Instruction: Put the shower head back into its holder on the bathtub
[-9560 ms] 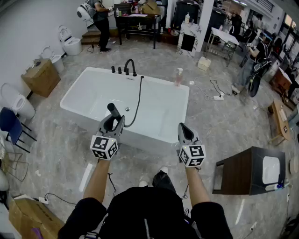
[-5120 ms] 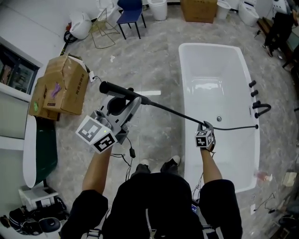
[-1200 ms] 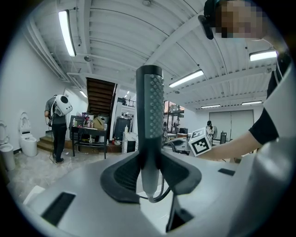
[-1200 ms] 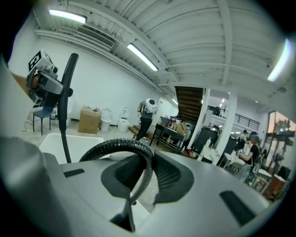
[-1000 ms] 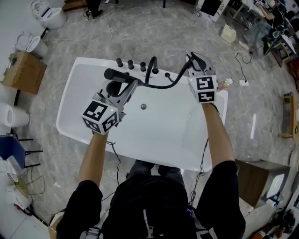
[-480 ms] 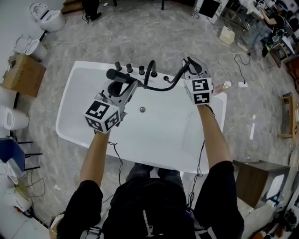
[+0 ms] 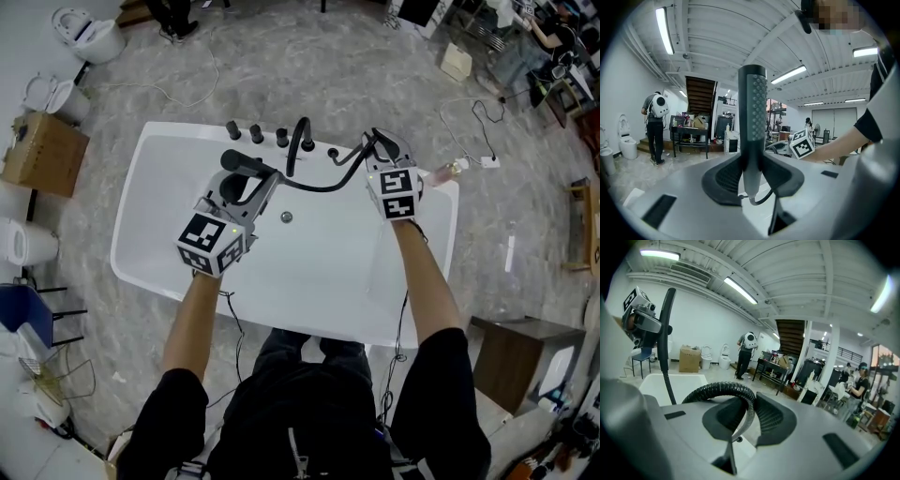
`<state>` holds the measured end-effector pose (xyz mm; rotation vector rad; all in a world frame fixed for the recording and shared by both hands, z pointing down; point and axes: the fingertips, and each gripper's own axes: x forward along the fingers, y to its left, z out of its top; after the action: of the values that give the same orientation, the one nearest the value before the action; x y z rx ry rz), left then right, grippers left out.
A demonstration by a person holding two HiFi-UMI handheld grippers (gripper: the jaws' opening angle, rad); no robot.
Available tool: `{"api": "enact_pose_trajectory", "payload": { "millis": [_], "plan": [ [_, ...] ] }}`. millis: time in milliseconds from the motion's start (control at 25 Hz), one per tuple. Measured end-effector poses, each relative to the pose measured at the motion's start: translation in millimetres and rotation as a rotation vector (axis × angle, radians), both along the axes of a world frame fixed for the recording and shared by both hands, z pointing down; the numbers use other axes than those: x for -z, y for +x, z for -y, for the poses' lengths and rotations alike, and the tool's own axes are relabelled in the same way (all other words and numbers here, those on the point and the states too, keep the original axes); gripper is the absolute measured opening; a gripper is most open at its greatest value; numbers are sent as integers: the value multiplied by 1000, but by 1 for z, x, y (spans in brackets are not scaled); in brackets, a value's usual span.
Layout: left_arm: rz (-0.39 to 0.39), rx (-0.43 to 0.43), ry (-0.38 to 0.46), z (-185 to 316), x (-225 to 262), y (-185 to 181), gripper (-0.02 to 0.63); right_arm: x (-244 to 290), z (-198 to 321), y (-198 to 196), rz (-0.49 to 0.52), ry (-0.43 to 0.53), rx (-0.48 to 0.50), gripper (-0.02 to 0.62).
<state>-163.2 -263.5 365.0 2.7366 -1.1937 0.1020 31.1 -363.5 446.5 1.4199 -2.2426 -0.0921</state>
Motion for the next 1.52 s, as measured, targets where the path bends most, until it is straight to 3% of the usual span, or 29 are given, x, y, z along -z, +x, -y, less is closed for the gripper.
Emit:
{"api": "enact_pose_trajectory", "payload": {
  "millis": [280, 800, 1520],
  "plan": [
    [18, -3, -16, -2, -23, 3, 150, -28, -3, 3, -1, -36, -1, 72],
    [-21, -2, 23, 8, 3, 10, 150, 31, 17, 3, -4, 79, 8, 71],
    [6, 34, -40, 17, -53, 5, 150, -53, 28, -6, 14, -42, 7, 72]
  ]
}}
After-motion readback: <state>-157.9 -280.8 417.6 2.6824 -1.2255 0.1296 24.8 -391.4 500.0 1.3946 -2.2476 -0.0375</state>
